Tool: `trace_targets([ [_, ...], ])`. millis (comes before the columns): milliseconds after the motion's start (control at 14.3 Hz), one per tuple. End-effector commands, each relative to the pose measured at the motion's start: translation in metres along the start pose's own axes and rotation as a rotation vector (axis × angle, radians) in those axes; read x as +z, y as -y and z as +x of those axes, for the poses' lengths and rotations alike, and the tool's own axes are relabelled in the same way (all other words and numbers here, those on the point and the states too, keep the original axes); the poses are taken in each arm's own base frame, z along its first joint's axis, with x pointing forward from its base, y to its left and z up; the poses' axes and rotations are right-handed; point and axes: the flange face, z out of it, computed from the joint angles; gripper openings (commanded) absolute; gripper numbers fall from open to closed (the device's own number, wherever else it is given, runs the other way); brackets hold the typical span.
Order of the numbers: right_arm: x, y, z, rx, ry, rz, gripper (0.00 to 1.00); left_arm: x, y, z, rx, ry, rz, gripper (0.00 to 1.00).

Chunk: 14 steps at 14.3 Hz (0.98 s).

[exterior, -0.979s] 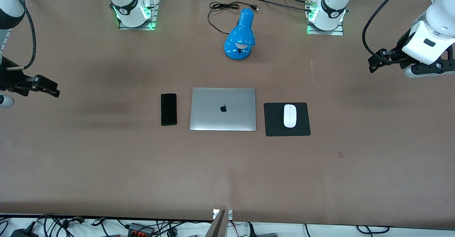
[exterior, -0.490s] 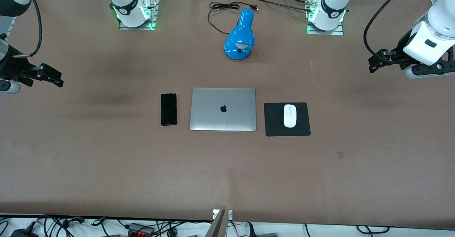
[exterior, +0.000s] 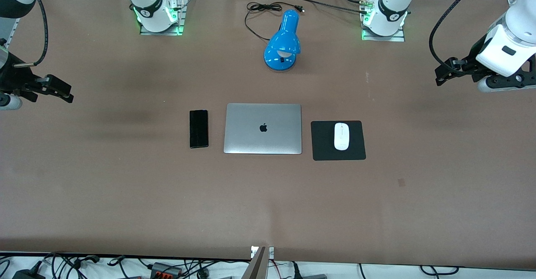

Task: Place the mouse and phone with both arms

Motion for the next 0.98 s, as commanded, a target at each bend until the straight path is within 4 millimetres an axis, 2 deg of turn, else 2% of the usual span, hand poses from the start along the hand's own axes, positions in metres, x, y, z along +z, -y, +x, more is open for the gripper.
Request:
trace_targets([
  [0, -0.007, -0.019, -0.005, 0.011, -0.017, 0.006, 1.00, -0.006, 0.003, 0.002, 0.015, 0.010, -0.018, 1.00],
  [280, -0.009, -0.004, -0.005, -0.013, -0.022, 0.012, 1.00, -0.006, 0.004, 0.002, 0.012, 0.010, -0.019, 1.00],
  [420, -0.010, -0.007, -0.007, -0.008, -0.017, 0.011, 1.00, -0.005, 0.004, 0.003, 0.014, 0.012, -0.019, 1.00],
  [629, -0.015, -0.008, -0.014, -0.005, -0.017, 0.011, 1.00, -0.006, 0.005, 0.003, 0.012, 0.010, -0.020, 1.00],
  [909, -0.009, -0.007, -0.032, -0.002, -0.008, 0.010, 1.00, -0.005, 0.006, 0.003, 0.010, 0.012, -0.020, 1.00],
])
